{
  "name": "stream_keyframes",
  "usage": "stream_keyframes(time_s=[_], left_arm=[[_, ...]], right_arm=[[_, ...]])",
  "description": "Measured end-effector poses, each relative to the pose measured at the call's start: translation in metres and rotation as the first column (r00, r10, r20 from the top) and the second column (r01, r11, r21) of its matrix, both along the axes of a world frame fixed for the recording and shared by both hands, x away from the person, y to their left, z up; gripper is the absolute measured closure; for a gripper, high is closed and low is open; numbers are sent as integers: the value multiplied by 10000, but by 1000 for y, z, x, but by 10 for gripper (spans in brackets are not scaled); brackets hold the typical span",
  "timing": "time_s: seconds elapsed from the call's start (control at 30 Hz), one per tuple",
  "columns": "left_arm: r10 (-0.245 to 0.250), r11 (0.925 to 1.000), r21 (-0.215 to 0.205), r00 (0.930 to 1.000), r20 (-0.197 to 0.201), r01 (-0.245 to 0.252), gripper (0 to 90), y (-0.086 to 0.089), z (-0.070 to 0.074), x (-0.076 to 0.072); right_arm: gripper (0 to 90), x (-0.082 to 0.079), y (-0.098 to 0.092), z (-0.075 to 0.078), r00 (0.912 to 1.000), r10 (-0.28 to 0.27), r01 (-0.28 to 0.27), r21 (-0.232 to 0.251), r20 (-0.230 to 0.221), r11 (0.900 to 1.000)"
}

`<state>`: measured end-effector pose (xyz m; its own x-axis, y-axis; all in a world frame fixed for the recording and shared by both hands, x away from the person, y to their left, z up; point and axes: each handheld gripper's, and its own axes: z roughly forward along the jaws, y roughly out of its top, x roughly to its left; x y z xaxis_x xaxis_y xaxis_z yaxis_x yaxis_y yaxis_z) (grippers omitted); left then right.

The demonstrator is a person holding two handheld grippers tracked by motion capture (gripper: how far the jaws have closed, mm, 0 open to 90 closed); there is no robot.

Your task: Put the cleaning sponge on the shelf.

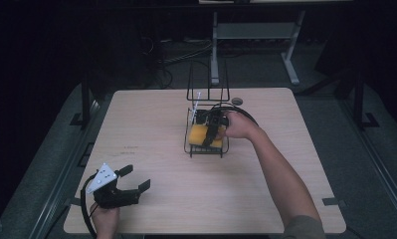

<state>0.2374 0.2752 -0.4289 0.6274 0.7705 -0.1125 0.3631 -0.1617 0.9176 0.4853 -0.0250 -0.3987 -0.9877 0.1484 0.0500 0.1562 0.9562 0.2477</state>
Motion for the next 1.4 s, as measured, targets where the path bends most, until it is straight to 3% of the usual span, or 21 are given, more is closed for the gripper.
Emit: stream_keyframes(time_s=[0.53,1.4], left_arm=[[15,10000,-17,10000,-11,-15,128,0,0,0],[59,10000,-50,10000,-1,-59,128,1,0,0]], right_arm=[[205,6,-1,-7,10000,10,-11,159,55,9999],[181,4,2,-9,10000,-15,15,-49,49,10000]])
